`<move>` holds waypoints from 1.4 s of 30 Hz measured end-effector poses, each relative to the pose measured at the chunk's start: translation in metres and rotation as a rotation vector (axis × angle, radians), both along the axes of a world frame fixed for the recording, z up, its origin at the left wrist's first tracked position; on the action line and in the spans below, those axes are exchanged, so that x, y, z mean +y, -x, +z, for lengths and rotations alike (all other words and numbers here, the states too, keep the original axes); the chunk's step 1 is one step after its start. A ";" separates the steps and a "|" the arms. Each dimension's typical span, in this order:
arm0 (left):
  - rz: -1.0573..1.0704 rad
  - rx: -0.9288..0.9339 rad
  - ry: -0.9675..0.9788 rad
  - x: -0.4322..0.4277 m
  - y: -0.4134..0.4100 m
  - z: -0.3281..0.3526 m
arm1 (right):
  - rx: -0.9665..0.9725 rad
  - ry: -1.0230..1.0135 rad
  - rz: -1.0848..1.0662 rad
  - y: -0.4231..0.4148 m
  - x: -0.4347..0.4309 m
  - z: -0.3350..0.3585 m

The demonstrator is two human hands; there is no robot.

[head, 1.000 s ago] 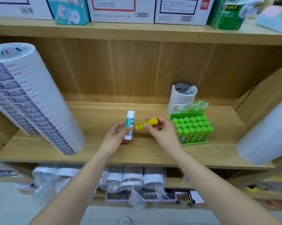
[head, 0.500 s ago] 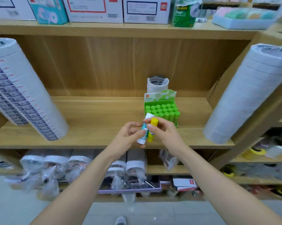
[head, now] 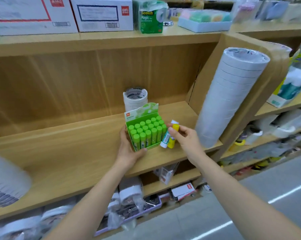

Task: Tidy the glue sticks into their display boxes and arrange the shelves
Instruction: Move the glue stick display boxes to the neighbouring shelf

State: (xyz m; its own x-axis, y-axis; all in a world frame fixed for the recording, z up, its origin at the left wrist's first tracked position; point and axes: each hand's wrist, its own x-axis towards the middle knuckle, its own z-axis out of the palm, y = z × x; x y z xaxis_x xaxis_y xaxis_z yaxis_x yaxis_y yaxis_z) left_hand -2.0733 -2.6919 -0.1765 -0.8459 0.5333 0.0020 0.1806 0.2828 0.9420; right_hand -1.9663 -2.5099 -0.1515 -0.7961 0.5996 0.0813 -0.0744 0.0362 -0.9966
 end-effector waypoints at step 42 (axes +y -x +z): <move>-0.266 0.413 -0.213 0.127 -0.305 0.028 | 0.104 -0.016 -0.248 -0.349 0.093 0.025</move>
State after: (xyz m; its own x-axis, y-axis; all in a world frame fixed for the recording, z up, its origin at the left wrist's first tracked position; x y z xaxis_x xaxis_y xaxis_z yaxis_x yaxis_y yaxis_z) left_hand -1.7688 -2.5648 -0.1488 -0.5873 0.6808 0.4377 0.5875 -0.0133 0.8091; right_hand -1.6176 -2.4169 -0.1266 -0.6122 0.7732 0.1657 -0.1628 0.0819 -0.9833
